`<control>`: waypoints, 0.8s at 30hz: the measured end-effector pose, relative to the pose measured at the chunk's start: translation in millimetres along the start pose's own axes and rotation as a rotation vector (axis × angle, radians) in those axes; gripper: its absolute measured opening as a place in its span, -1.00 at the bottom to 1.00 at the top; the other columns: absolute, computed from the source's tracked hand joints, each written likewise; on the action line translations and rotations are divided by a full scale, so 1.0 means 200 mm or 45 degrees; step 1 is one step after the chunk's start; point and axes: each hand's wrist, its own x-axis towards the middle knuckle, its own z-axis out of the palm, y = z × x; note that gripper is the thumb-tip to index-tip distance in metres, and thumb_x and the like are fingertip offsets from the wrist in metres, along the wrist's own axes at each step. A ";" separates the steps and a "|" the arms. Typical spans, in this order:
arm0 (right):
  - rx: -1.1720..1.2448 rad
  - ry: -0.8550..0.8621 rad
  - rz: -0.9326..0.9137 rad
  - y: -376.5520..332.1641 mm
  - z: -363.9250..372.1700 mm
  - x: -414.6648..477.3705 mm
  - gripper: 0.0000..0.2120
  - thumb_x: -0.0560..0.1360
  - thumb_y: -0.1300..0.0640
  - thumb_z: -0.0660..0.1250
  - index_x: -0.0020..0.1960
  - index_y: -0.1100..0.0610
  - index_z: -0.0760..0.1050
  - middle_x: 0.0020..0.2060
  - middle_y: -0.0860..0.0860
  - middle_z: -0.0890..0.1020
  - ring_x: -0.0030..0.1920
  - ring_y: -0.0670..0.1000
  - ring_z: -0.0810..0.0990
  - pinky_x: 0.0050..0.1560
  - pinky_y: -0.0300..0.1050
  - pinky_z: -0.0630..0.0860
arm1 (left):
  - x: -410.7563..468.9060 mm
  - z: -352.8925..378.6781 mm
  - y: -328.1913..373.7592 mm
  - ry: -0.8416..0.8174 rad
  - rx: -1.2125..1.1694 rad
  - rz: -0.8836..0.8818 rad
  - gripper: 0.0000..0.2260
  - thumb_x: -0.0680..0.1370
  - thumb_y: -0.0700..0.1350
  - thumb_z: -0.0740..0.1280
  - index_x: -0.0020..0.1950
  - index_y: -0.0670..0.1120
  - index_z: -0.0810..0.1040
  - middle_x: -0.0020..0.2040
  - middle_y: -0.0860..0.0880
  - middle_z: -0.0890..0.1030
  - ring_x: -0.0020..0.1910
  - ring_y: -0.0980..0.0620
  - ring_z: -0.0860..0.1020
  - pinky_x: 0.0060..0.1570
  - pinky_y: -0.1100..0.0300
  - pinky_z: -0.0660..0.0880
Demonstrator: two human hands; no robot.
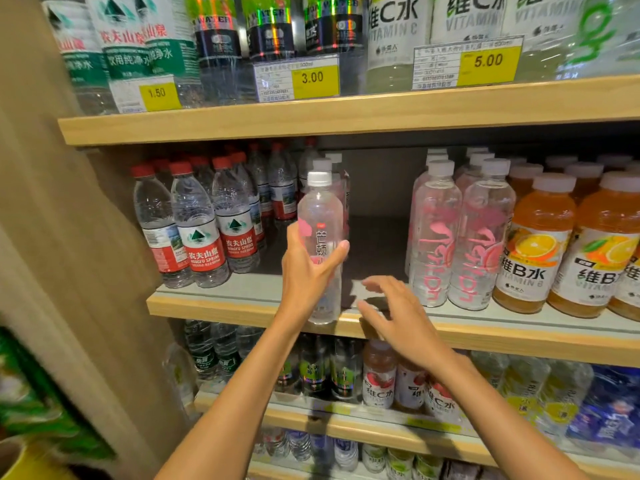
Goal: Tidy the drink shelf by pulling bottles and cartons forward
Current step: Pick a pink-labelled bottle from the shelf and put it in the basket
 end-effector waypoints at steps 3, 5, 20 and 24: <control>-0.243 -0.050 -0.073 0.07 -0.01 -0.01 -0.72 0.58 0.00 0.25 0.22 0.10 0.47 0.10 -0.03 0.53 0.15 -0.04 0.44 0.14 -0.21 0.32 | 0.04 -0.02 -0.05 0.045 0.027 -0.017 -0.57 0.48 0.03 0.44 0.20 -0.09 0.33 0.09 -0.01 0.52 0.01 0.10 0.55 -0.05 0.15 0.55; -0.364 -0.052 -0.132 0.10 0.01 -0.01 -0.77 0.58 0.02 0.25 0.15 0.12 0.50 0.05 -0.02 0.54 0.12 -0.01 0.46 0.10 -0.18 0.34 | 0.06 -0.02 -0.07 0.056 0.031 -0.015 -0.56 0.49 0.06 0.43 0.21 -0.07 0.32 0.12 -0.04 0.53 0.03 0.03 0.57 -0.03 0.10 0.55; -0.466 0.040 -0.158 0.11 0.06 -0.03 -0.86 0.56 0.10 0.28 0.05 0.13 0.54 -0.03 -0.02 0.57 0.01 0.00 0.51 -0.05 -0.22 0.32 | -0.13 -0.16 -0.29 -0.133 0.165 -0.097 -0.44 0.34 0.01 0.56 0.24 0.09 0.38 0.11 0.21 0.54 0.08 0.29 0.52 -0.01 0.40 0.49; -0.465 0.054 -0.163 0.11 0.06 -0.03 -0.87 0.55 0.11 0.29 0.04 0.14 0.54 -0.04 -0.01 0.56 -0.01 0.00 0.50 -0.06 -0.21 0.35 | -0.11 -0.15 -0.31 -0.110 0.127 -0.144 -0.49 0.37 -0.07 0.56 0.26 -0.02 0.47 0.06 0.16 0.58 0.01 0.33 0.54 -0.06 0.45 0.50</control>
